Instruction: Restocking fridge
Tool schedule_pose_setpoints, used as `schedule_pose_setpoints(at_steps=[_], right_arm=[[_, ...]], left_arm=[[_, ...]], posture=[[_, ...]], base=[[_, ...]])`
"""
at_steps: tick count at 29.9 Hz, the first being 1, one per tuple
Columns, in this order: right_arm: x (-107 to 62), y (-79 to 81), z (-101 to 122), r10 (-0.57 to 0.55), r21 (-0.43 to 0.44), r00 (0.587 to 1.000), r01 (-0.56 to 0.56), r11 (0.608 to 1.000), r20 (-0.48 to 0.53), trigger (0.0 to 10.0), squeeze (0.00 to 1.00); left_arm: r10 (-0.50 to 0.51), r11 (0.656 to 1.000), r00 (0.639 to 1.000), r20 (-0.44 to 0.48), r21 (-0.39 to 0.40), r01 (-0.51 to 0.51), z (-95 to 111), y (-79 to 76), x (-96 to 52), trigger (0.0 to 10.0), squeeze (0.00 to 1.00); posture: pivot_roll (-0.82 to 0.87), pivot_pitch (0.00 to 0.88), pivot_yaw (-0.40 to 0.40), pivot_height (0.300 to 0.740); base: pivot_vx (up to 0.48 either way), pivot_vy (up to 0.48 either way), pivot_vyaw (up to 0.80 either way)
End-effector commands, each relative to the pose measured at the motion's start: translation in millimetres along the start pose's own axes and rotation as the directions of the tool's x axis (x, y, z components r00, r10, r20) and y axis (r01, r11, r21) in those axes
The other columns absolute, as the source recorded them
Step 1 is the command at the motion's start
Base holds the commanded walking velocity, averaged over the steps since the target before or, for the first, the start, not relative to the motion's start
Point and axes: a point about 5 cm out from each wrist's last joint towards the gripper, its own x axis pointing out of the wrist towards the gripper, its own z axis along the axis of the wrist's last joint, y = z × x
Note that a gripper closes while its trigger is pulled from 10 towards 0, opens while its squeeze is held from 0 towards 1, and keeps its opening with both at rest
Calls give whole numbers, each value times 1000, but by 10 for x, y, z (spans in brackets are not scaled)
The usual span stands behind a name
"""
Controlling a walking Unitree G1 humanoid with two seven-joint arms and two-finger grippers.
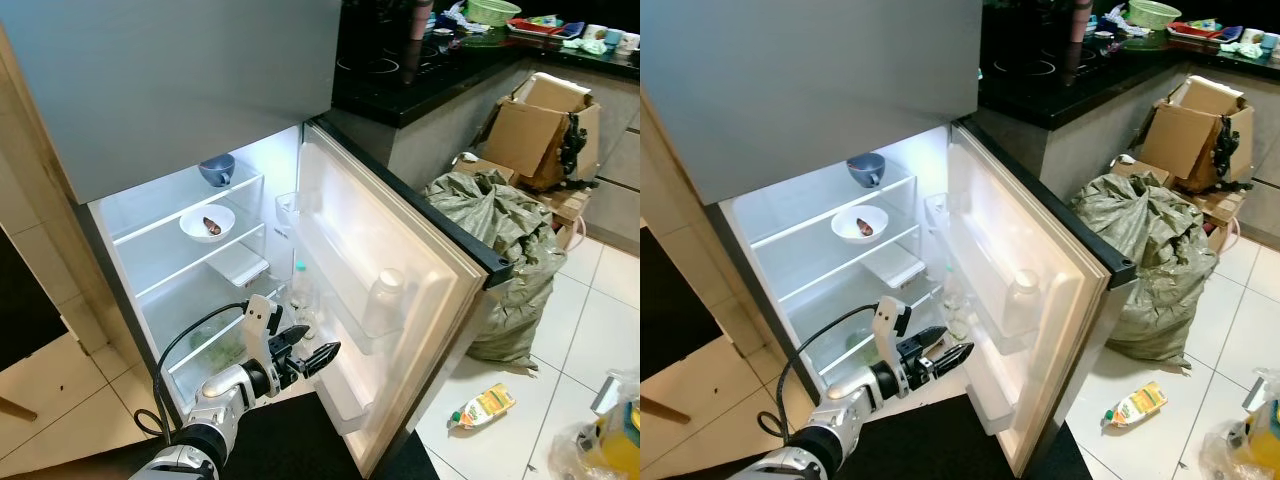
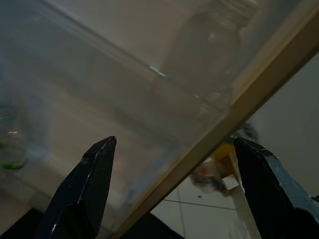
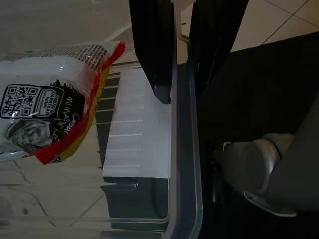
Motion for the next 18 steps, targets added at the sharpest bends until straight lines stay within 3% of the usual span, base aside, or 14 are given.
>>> schedule_pose_setpoints(at_steps=[1,3,4,5,10,18], right_arm=[[-1,-2,-22,-4,2,1000,4,1000,-4,10000,0],[0,2,-24,-3,3,1000,3,1000,-5,10000,0],[0,3,-24,-3,3,1000,3,1000,-5,10000,0],[0,2,-23,-3,4,1000,3,1000,-5,10000,0],[1,4,-22,-3,3,1000,3,1000,-4,10000,0],[4,19,-29,0,10,1000,0,1000,-8,10000,0]], left_arm=[[26,1000,999,-31,-2,-26,-64,37,-70,10000,0],[157,987,986,-51,21,-156,-66,148,-128,10000,0],[262,965,964,-46,46,-260,-36,228,-158,10000,0],[304,952,952,-36,57,-301,-11,258,-161,10000,0],[403,915,915,-19,38,-402,72,318,-108,10000,0],[461,887,887,-17,23,-461,139,362,-71,10000,0]], posture=[[-37,0,-36,740],[-37,0,-36,740],[-37,0,-36,740],[-37,0,-36,740],[-38,0,-36,740],[-45,0,-35,740]], base=[[0,0,0],[0,0,0],[0,0,0],[0,0,0],[0,0,0],[0,0,-79]])
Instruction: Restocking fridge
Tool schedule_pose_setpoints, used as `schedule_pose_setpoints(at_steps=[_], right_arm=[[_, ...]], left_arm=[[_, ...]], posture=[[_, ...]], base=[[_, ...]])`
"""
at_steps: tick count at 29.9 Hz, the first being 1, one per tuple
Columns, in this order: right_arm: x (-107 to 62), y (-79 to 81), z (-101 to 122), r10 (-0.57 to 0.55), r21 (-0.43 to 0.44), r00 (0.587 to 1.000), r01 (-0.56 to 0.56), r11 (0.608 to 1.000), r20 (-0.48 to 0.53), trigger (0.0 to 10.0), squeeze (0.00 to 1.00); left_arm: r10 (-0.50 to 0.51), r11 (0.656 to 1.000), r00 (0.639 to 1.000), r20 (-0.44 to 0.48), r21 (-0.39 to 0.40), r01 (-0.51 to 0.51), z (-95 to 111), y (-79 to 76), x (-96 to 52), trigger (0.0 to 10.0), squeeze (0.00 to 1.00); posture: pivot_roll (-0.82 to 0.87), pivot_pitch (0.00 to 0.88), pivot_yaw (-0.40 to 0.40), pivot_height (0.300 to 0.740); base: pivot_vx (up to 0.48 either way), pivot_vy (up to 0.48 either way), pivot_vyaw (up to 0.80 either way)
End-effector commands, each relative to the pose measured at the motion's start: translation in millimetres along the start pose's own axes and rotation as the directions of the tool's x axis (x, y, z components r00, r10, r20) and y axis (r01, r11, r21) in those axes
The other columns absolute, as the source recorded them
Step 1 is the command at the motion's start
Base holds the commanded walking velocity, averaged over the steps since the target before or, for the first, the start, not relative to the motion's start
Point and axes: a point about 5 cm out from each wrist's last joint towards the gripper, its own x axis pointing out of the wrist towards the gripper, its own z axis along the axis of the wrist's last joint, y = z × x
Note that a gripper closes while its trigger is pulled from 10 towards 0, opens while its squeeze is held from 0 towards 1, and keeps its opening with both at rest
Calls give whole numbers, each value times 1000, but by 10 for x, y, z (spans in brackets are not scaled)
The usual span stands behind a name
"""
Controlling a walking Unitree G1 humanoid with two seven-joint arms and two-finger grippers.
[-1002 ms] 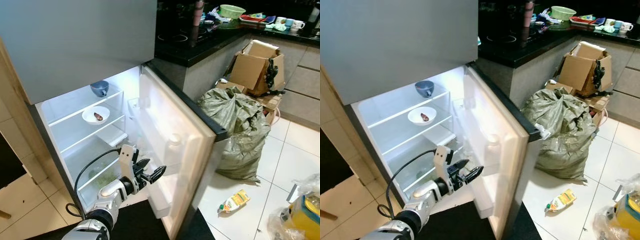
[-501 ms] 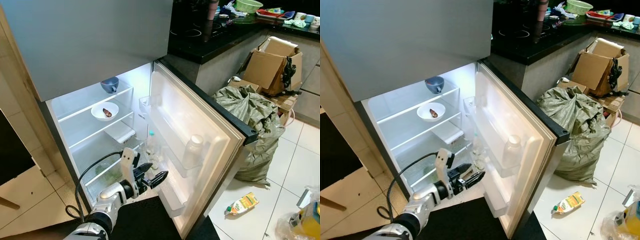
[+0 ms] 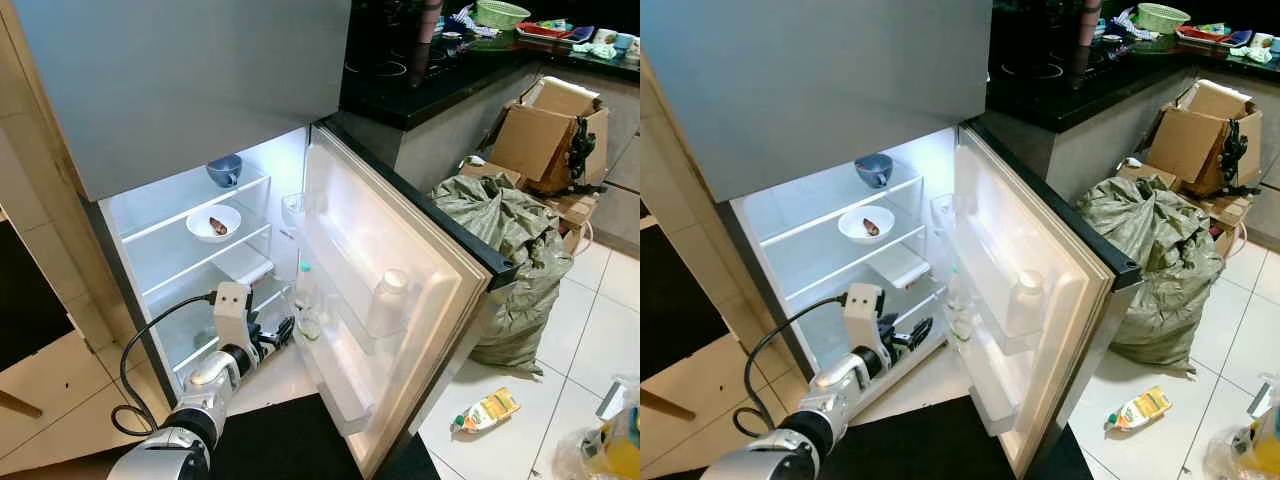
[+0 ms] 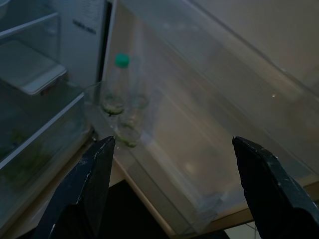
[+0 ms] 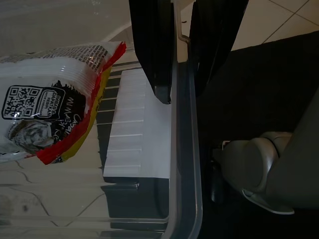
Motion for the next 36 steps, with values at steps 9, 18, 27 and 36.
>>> schedule_pose_setpoints(at_steps=[9,18,27,36], right_arm=[[2,11,-34,-5,3,1000,5,1000,-11,10000,0],[-5,-20,-39,-17,4,1000,17,1000,-6,10000,0],[-10,-38,-53,-24,-8,1000,24,1000,-10,10000,0],[-8,-26,-80,-26,-6,1000,26,1000,-13,10000,0]], left_arm=[[90,995,996,-24,54,-89,71,54,48,10000,0],[133,985,990,-45,113,-127,55,43,62,10000,0],[117,989,992,-42,91,-113,131,-115,187,10000,0],[51,985,997,-60,168,-41,197,-409,342,10000,0]], posture=[[-55,0,-38,740],[-62,0,-40,740],[-67,0,-38,740],[-86,0,-26,740]], base=[[0,0,-692],[0,0,0],[0,0,0],[0,0,0]])
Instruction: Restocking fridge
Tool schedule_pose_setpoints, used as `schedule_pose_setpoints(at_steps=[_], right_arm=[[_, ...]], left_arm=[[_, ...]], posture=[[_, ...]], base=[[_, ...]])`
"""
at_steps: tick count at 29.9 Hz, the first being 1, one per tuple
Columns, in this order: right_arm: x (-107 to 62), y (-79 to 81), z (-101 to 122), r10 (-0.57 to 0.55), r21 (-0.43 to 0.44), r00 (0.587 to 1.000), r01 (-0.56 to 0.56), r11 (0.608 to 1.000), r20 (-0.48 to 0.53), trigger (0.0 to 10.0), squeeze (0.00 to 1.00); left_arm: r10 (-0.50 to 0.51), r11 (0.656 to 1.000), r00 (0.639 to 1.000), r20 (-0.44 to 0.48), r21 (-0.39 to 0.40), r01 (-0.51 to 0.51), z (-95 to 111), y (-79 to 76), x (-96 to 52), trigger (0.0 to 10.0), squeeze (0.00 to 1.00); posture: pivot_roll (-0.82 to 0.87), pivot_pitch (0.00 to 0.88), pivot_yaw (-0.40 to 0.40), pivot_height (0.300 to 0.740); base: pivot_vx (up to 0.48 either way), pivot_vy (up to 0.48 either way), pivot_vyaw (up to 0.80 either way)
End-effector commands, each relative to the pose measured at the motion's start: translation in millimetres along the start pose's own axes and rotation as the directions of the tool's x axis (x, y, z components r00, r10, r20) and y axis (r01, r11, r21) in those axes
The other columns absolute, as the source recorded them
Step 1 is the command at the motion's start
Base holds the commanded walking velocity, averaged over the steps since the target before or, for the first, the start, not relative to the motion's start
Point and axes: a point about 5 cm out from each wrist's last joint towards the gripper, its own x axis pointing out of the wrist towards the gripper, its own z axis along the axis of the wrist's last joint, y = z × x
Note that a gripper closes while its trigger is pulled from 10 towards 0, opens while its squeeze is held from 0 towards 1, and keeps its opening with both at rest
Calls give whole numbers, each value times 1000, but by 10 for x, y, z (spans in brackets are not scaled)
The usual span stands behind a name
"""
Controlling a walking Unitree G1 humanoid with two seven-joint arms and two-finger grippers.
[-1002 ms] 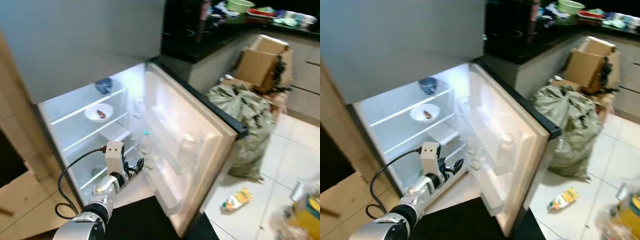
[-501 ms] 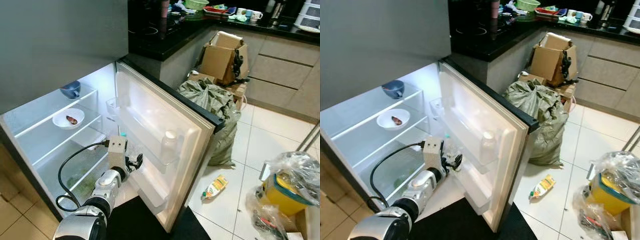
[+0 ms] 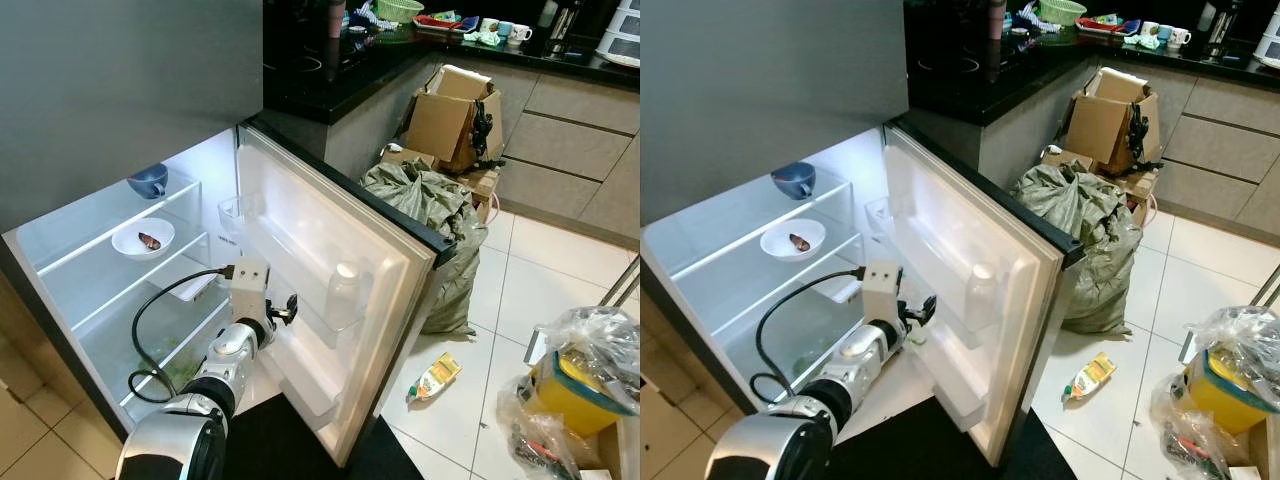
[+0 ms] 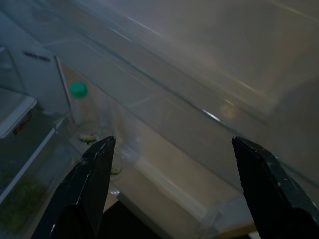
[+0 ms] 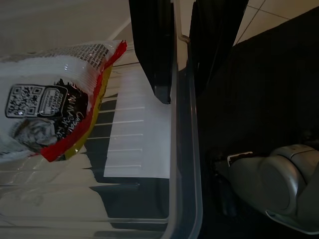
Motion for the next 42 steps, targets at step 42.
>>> schedule_pose_setpoints(at_steps=[42], right_arm=[[-10,-60,36,-50,-14,998,51,999,23,10000,0]], left_arm=[[-201,962,965,168,-150,227,-117,41,-187,10000,0]], posture=[[-56,0,-28,740]], base=[[0,0,0]])
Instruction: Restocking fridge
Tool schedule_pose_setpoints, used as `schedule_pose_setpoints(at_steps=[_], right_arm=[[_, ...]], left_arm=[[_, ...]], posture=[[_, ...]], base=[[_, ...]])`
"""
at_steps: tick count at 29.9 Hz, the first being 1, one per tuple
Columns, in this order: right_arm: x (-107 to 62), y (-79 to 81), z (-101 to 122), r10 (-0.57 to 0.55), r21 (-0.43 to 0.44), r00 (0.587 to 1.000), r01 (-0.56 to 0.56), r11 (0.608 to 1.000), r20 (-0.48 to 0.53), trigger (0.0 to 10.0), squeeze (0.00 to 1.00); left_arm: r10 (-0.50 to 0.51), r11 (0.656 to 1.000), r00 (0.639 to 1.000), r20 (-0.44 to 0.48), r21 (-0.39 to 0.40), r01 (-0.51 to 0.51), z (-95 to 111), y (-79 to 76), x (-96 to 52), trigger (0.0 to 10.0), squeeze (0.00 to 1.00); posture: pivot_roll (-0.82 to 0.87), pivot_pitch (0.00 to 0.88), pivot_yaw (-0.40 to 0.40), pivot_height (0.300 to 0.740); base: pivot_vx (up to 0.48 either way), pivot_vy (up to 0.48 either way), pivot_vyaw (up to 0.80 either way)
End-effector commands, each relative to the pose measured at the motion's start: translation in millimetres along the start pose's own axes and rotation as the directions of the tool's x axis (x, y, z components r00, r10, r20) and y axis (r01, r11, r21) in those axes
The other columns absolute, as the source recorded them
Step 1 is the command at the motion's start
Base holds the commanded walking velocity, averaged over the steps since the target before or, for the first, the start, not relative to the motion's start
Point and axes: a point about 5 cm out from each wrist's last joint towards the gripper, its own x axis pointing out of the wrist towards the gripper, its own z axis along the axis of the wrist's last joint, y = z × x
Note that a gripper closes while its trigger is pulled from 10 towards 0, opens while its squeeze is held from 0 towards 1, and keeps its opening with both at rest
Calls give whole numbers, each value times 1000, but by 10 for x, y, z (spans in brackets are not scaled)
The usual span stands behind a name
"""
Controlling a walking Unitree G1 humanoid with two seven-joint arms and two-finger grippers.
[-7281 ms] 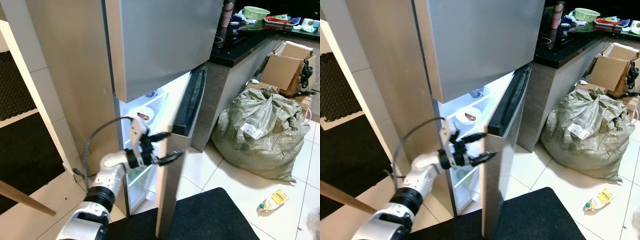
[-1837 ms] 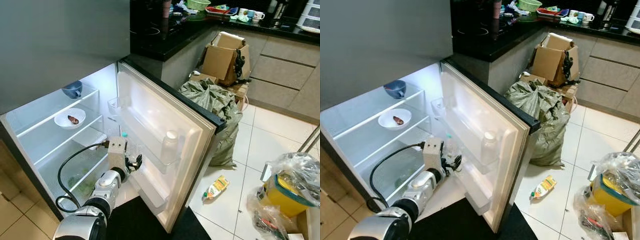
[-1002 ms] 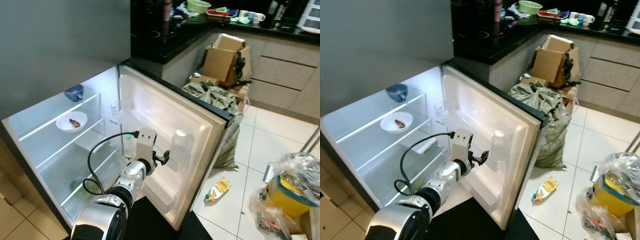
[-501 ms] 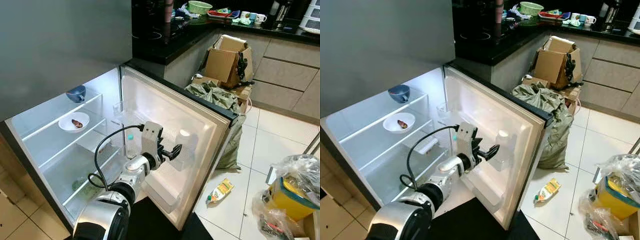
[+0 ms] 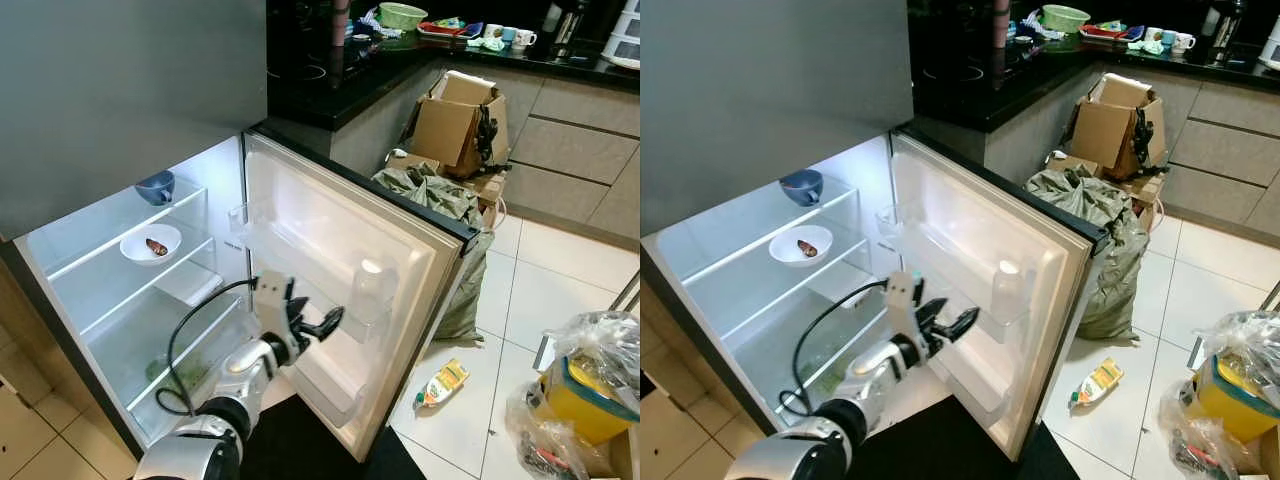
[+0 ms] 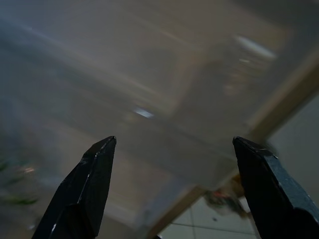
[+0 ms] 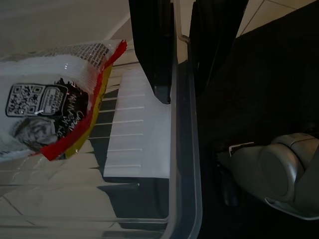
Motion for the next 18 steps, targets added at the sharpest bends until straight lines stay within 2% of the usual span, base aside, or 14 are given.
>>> schedule_pose_setpoints(at_steps=[1,2,4,5,6,10,11,14,15,18], right_arm=[[-7,-42,17,-24,-9,1000,24,1000,11,10000,0],[-7,-42,17,-24,-9,1000,24,1000,11,10000,0],[-6,-40,31,-25,-10,1000,25,1000,13,10000,0],[-4,-36,42,-26,-12,1000,26,1000,16,10000,0],[-3,-33,58,-27,-16,999,28,999,20,10000,0],[-2,-34,69,-30,-20,999,31,999,26,10000,0],[-2,-34,69,-30,-20,999,31,999,26,10000,0],[-3,-38,89,-32,-26,999,33,999,36,10000,0],[-3,-38,89,-32,-26,999,33,999,36,10000,0],[-1,-30,126,-29,-47,998,31,998,49,10000,0]], left_arm=[[107,994,994,23,17,-108,37,196,-118,10000,0],[107,994,994,23,17,-108,37,196,-118,10000,0],[173,984,985,21,29,-173,35,307,-197,10000,0],[239,970,971,-3,46,-239,-9,411,-295,10000,0],[348,937,936,-47,62,-345,-96,572,-471,10000,0],[456,890,881,-126,91,-448,-257,726,-716,10000,0],[456,890,881,-126,91,-448,-257,726,-716,10000,0],[566,822,787,-247,93,-562,-526,857,-1078,10000,0],[566,822,787,-247,93,-562,-526,857,-1078,10000,0],[627,766,700,-342,105,-635,-755,889,-1365,10000,0]], posture=[[-56,0,-28,740],[-56,0,-28,740],[-53,0,-28,740],[-48,0,-30,740],[-46,0,-29,740],[-42,0,-29,740],[-42,0,-29,740],[-38,0,-31,740],[-38,0,-31,740],[-35,0,-33,740]], base=[[0,0,0],[0,0,0],[0,0,0],[0,0,0],[0,0,0],[0,0,0],[0,0,0],[0,0,0],[0,0,0],[0,0,0]])
